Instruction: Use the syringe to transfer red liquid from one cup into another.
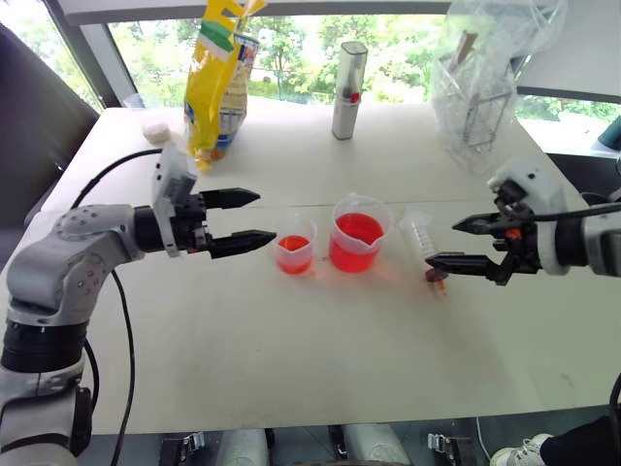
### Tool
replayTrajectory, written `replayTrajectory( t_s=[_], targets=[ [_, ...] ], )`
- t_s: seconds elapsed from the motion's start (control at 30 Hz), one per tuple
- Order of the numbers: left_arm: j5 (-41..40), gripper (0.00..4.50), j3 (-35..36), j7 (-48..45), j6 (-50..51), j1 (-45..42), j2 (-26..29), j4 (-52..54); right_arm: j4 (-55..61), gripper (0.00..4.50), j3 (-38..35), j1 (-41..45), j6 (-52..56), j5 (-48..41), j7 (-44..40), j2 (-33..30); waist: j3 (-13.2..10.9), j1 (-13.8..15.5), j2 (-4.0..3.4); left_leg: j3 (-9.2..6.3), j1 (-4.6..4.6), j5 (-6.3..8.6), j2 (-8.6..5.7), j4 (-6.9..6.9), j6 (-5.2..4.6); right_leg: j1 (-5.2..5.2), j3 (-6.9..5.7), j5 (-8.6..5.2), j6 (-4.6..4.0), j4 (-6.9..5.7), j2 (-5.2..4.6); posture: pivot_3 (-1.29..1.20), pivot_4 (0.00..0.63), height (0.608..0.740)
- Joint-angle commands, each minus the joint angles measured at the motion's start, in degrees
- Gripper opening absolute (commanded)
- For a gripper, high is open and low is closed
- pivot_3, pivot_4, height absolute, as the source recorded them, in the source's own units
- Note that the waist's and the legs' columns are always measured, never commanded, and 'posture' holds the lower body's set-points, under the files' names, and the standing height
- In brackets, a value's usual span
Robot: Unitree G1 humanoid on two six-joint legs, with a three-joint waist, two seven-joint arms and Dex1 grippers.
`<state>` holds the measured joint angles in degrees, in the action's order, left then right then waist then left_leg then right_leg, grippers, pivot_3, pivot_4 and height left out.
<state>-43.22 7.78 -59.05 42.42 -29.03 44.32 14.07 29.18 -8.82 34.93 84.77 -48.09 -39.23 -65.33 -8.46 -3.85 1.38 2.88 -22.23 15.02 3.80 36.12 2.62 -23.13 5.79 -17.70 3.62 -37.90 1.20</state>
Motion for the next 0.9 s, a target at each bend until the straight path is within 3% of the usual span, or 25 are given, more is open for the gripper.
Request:
replayTrajectory(
  t_s=[0.03,0.33,0.6,0.87,0.9],
  targets=[
    [0.08,4.50,0.37,0.13,-0.56,-1.19,0.29,0.63,-4.15,4.40,3.85,3.55,1.32,4.29,4.74,2.33,0.01,-0.08,0.02,0.01,0.01,0.00,-0.01,0.01,0.00,0.01,0.01,0.00,0.00,0.00,0.00,0.00,0.150,0.740],
    [0.84,4.50,-0.52,1.08,-1.77,-2.17,-1.09,0.38,-29.64,4.40,15.60,20.26,5.91,16.59,14.38,19.14,0.01,-0.10,0.00,0.09,-0.01,0.00,-0.02,-0.01,0.00,-0.11,0.10,0.01,-0.02,-0.08,0.06,0.00,0.150,0.740],
    [0.41,4.50,1.12,4.02,-2.04,1.94,-1.38,5.14,-48.18,4.40,29.44,25.32,-4.99,27.10,10.68,23.05,0.02,0.09,0.00,0.17,-0.13,0.00,-0.05,-0.01,0.00,-0.15,0.09,0.01,-0.02,0.02,0.01,0.00,0.150,0.740],
    [-1.39,4.50,3.12,7.88,-1.34,6.05,-1.46,9.63,-59.65,4.40,33.11,27.81,-10.15,32.62,4.84,27.30,0.01,-0.28,0.00,0.11,-0.05,0.00,-0.04,0.00,0.00,-0.14,0.08,0.02,-0.01,-0.09,0.05,0.00,0.150,0.740],
    [-1.56,4.50,3.21,8.18,-1.30,6.30,-1.41,9.92,-60.81,3.88,33.12,28.15,-10.54,33.23,4.29,27.75,0.01,-0.28,0.00,0.12,-0.03,0.00,-0.04,0.01,-0.01,-0.13,0.08,0.02,-0.01,-0.11,0.05,0.00,0.150,0.740]
  ],
)
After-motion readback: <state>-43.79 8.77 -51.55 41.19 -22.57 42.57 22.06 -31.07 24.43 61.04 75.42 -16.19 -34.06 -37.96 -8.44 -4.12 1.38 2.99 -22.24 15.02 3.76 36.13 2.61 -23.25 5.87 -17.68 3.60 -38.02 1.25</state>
